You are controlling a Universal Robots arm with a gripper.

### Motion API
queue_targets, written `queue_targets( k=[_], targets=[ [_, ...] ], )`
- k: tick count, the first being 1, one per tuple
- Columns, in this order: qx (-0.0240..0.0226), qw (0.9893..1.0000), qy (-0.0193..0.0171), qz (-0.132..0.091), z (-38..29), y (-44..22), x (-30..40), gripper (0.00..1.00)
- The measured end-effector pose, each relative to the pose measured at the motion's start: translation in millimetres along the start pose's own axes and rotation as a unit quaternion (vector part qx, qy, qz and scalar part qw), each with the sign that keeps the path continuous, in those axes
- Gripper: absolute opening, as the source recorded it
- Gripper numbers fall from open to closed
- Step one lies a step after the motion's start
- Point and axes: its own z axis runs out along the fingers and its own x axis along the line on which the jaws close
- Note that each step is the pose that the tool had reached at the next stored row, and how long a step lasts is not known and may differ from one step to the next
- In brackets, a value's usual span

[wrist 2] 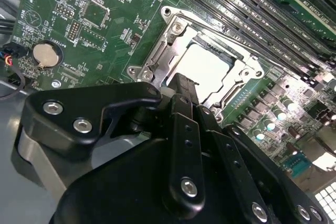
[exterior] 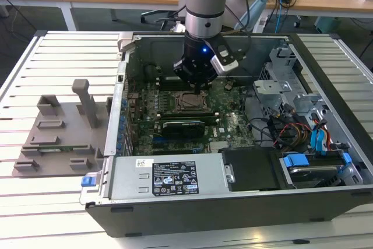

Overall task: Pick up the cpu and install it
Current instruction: 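Install the first cpu locking lever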

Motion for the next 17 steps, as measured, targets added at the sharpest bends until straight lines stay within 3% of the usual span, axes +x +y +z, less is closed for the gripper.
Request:
queue_targets(
  k=[17],
  targets=[
    [0.0,1.0,0.0,0.0,-24.6,-0.7,-0.4,0.11]
  ],
)
